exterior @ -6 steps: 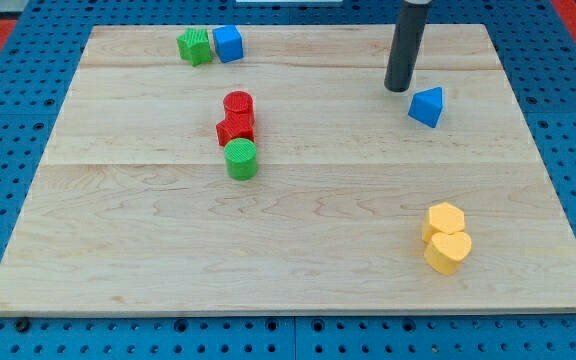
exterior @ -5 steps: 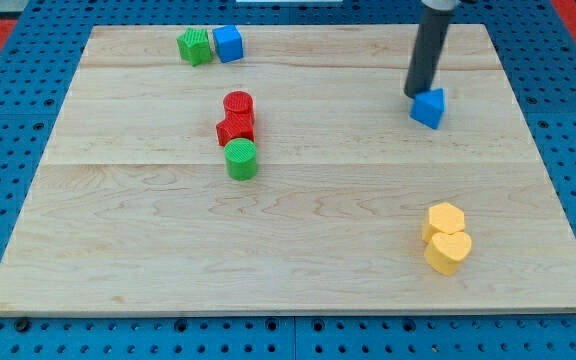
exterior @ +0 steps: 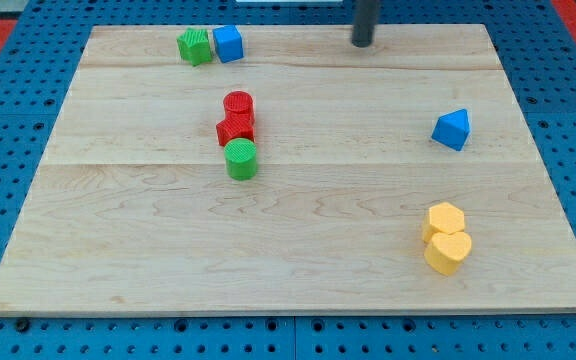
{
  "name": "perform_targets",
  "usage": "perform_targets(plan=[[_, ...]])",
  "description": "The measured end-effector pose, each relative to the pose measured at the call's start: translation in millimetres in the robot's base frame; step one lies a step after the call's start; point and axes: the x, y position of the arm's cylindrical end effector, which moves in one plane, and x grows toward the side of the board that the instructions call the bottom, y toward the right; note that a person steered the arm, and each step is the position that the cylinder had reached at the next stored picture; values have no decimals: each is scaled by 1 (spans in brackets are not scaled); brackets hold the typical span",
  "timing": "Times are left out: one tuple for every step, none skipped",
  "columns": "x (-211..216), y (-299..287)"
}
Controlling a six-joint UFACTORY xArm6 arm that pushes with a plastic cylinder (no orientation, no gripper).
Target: Move your arm to the top center of the board
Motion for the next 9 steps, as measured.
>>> perform_targets(plan=[[-19, -12], [-19, -13], [-19, -19], [-19, -38], [-18, -56], [-18, -64], [-18, -64], [-18, -71], [-19, -93]])
